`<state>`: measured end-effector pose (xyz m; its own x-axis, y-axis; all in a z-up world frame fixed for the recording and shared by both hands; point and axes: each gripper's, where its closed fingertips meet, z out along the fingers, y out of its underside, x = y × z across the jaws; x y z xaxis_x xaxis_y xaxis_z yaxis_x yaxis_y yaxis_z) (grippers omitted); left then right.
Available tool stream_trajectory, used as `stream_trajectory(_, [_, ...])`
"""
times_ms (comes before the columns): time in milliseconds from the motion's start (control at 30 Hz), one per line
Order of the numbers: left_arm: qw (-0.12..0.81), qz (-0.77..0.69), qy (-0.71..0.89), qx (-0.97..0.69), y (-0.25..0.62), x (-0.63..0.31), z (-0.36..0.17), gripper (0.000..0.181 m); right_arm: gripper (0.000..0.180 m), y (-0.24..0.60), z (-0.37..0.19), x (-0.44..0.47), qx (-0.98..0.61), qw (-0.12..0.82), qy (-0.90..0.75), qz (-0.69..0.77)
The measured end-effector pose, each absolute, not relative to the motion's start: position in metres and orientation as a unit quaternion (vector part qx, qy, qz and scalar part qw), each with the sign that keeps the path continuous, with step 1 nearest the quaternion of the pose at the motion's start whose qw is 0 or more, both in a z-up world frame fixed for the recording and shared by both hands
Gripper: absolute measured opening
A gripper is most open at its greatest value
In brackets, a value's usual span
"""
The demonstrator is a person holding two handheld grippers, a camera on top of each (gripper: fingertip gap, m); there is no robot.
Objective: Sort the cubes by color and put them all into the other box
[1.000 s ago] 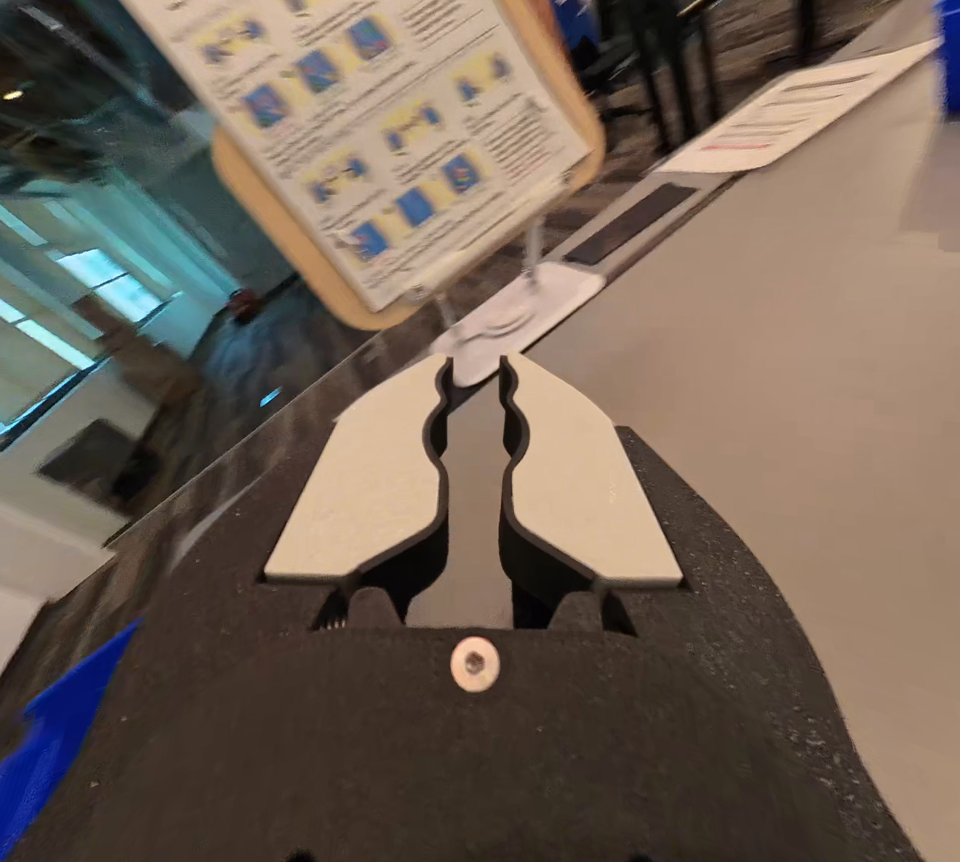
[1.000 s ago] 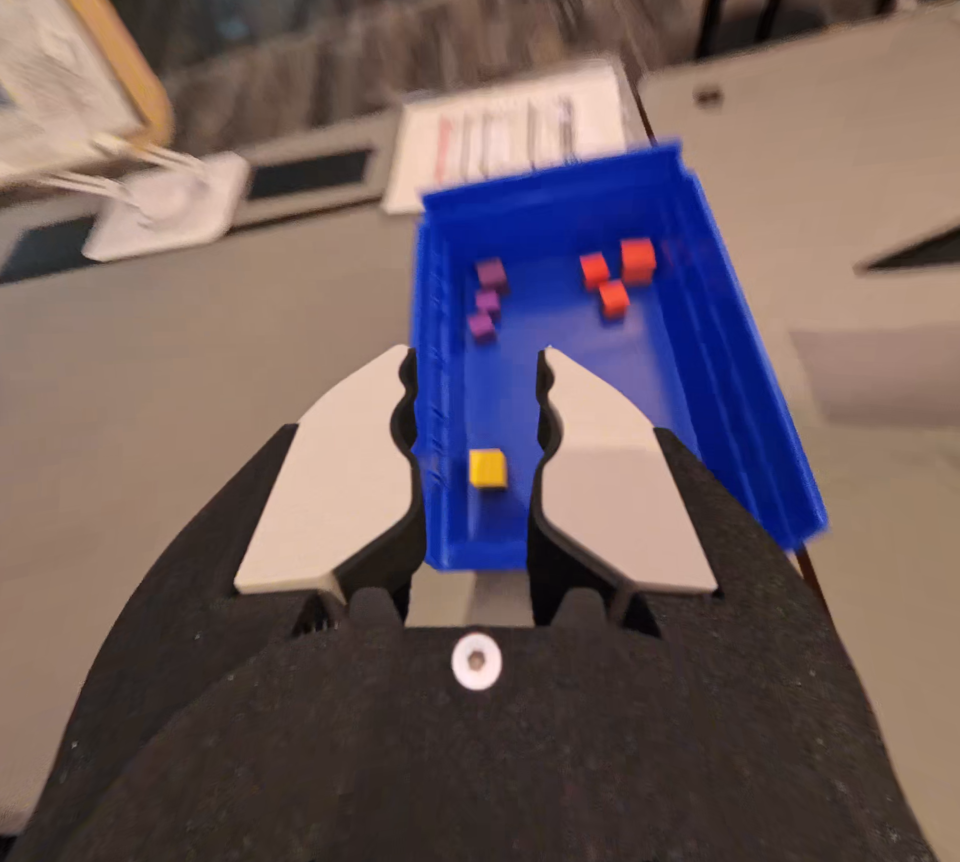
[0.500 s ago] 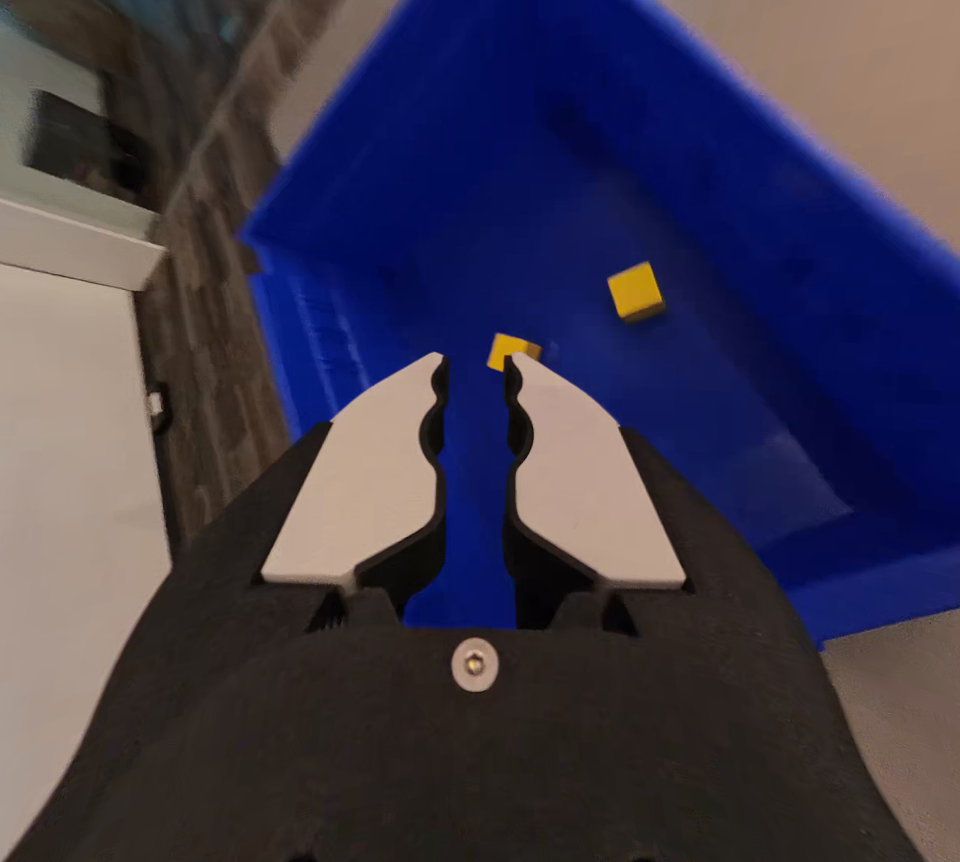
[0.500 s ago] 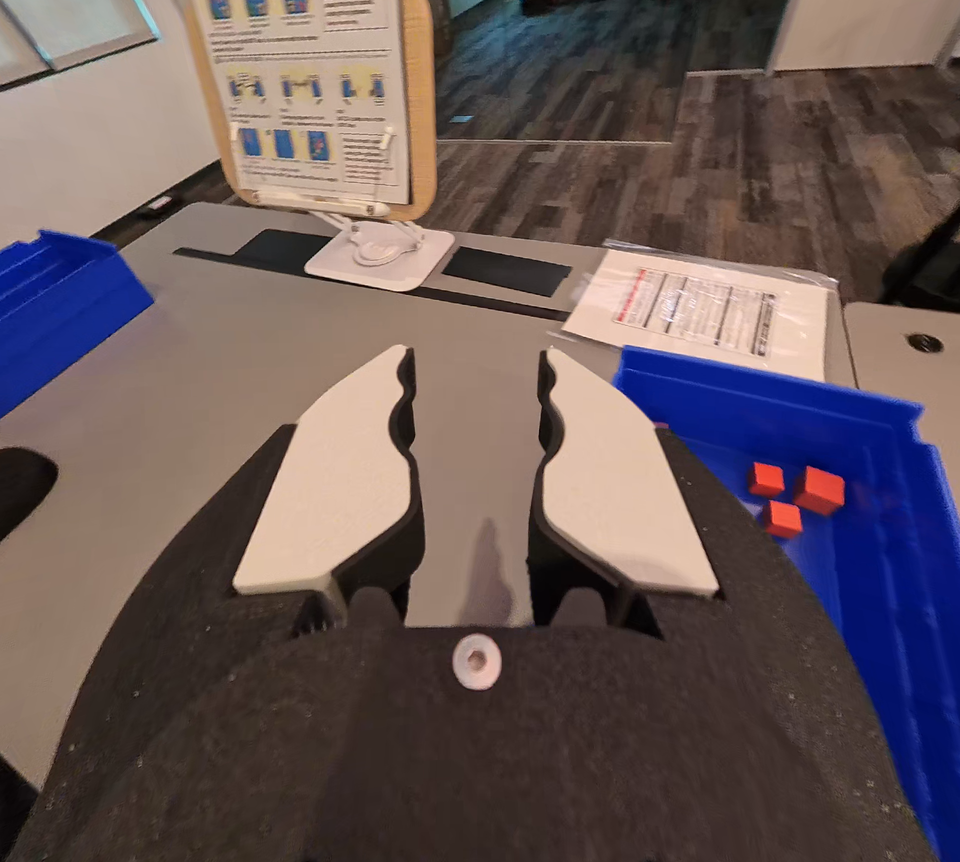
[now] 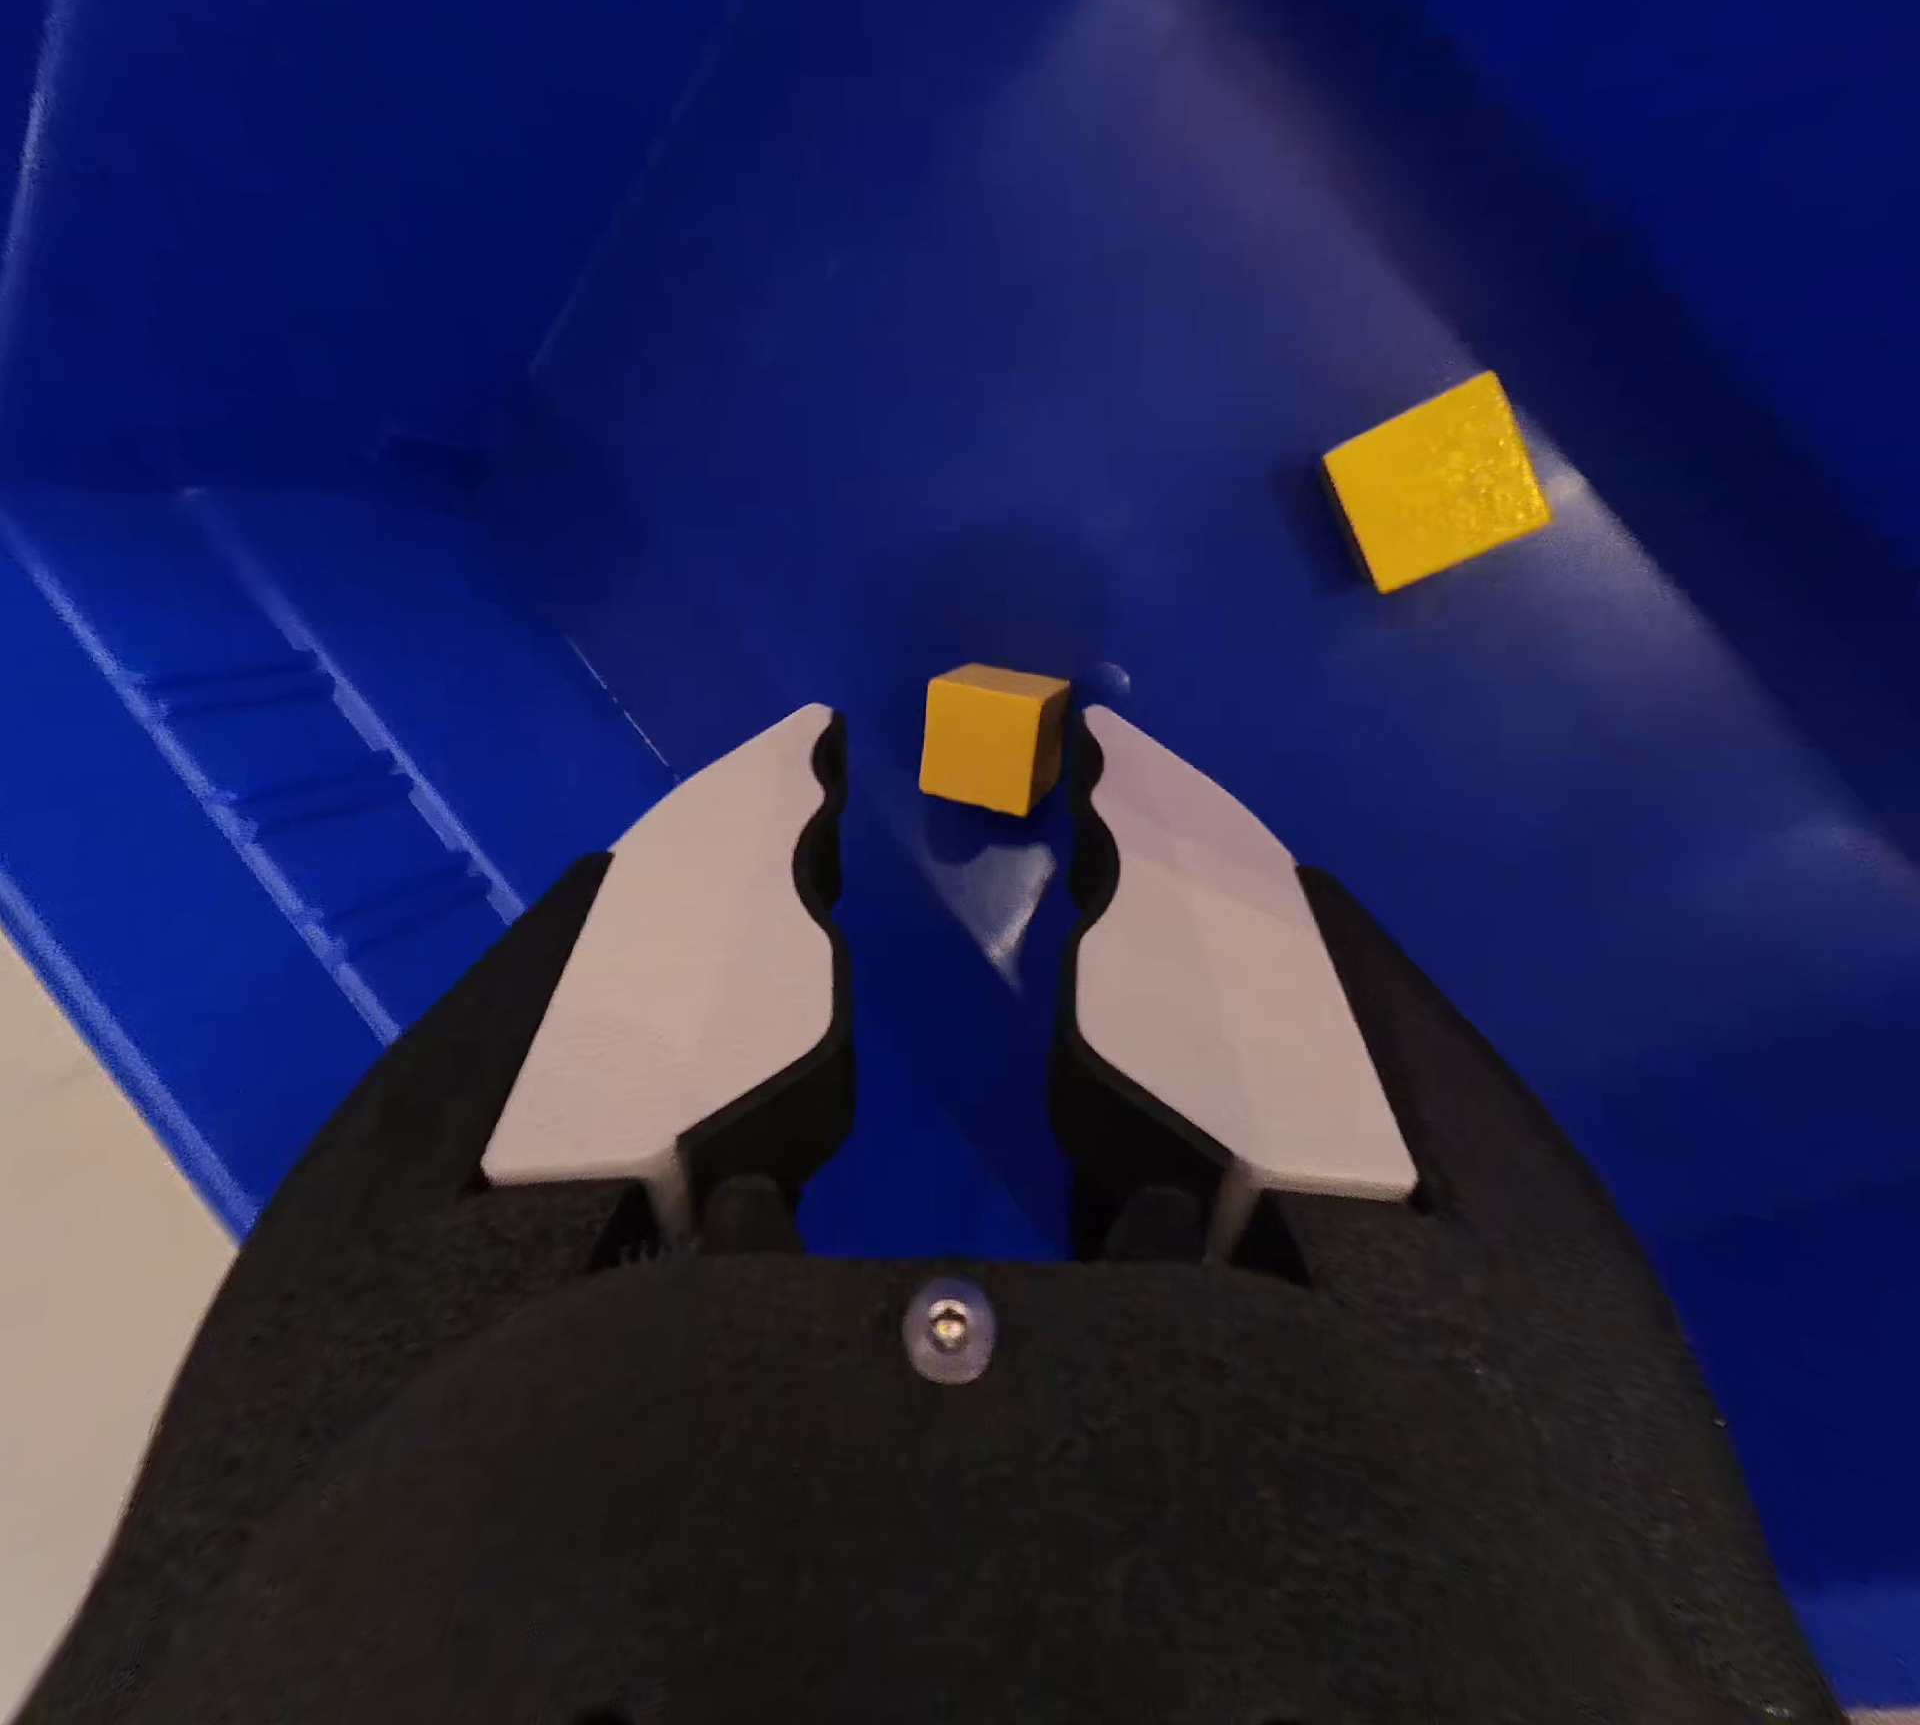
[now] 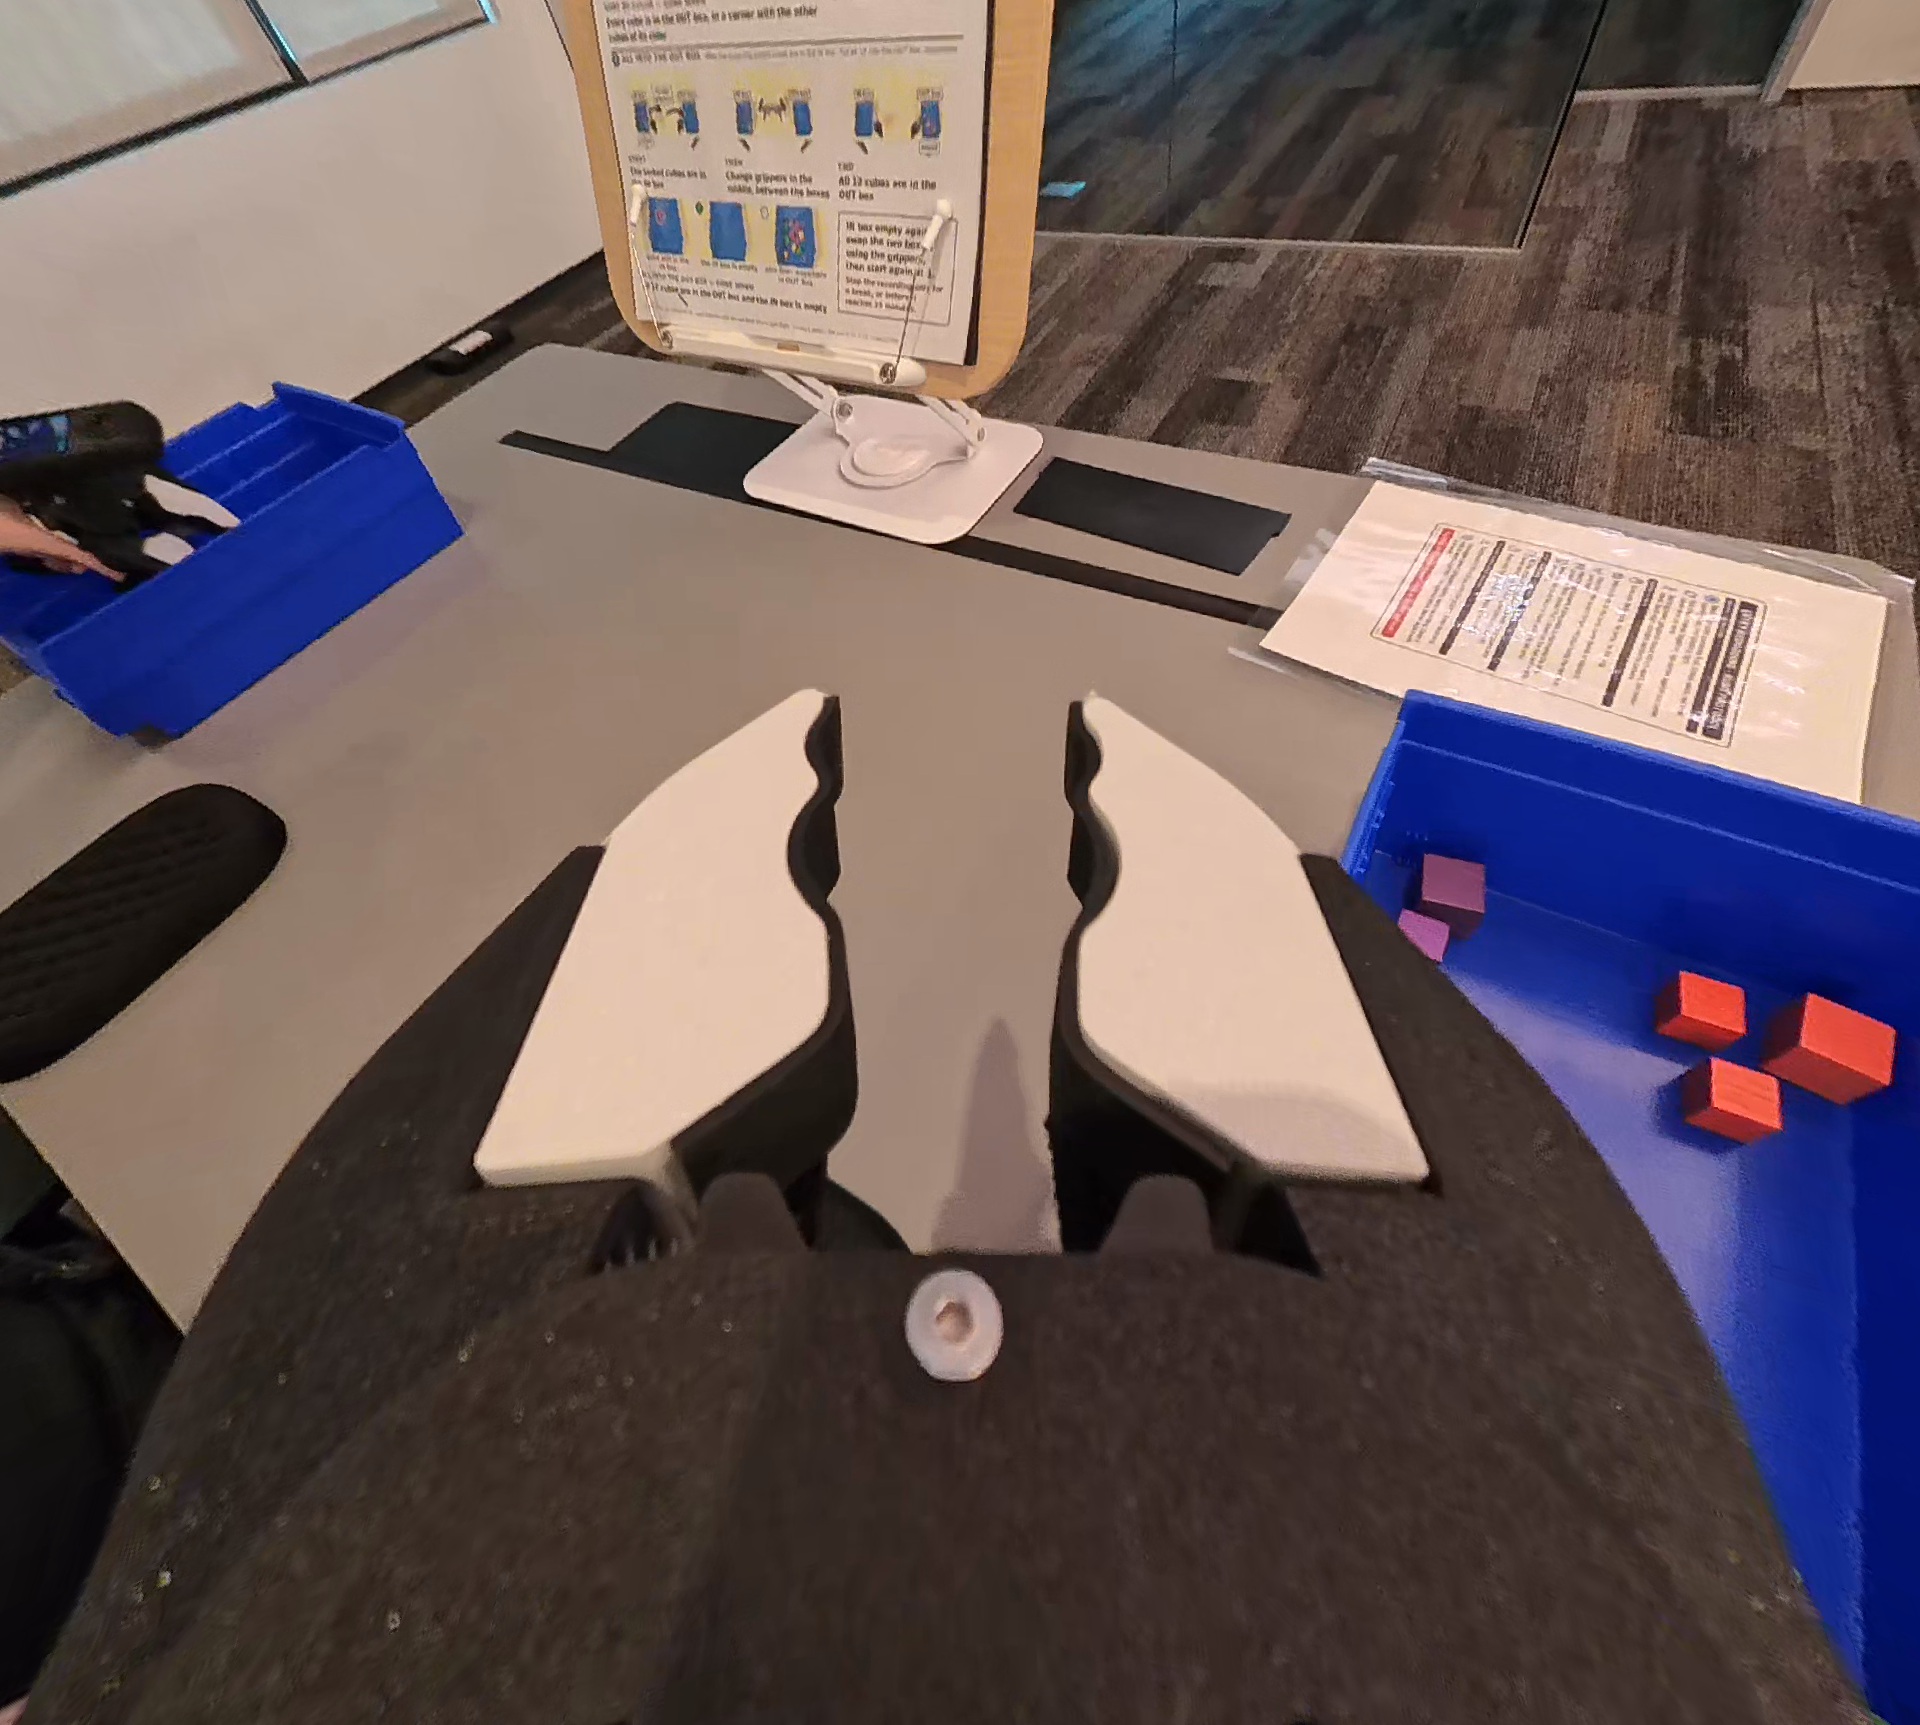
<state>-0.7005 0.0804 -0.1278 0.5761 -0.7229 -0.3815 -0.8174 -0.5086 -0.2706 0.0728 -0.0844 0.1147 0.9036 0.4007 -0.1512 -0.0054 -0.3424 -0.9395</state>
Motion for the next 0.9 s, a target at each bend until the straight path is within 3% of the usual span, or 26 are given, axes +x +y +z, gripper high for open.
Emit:
stream_trajectory(67, [0.205,0.11,0.448,-0.863,0.081,-0.699,-0.13,0.026,0.04,-0.083,0.111,0.07,-0.804,0.552,-0.13,0.181])
stream_trajectory(233, [0.197,0.111,0.442,-0.868,0.08,-0.697,-0.12,0.022,0.04,-0.08,0.098,0.065,-0.823,0.523,-0.148,0.164])
stream_trajectory(400, [0.391,0.142,0.453,-0.789,0.093,-0.639,-0.029,0.021,0.04,-0.066,0.109,0.035,-0.816,0.525,-0.174,0.17])
stream_trajectory(600, [0.597,0.171,0.492,-0.61,0.048,-0.493,0.081,0.021,0.042,-0.044,0.144,-0.096,-0.73,0.546,-0.293,0.288])
stream_trajectory(733, [0.661,0.123,0.507,-0.539,0.011,-0.398,0.099,0.021,0.043,-0.041,0.147,-0.195,-0.682,0.532,-0.333,0.377])
stream_trajectory(900, [0.694,0.116,0.523,-0.482,-0.011,-0.319,0.094,0.021,0.045,-0.039,0.115,-0.253,-0.706,0.506,-0.359,0.341])
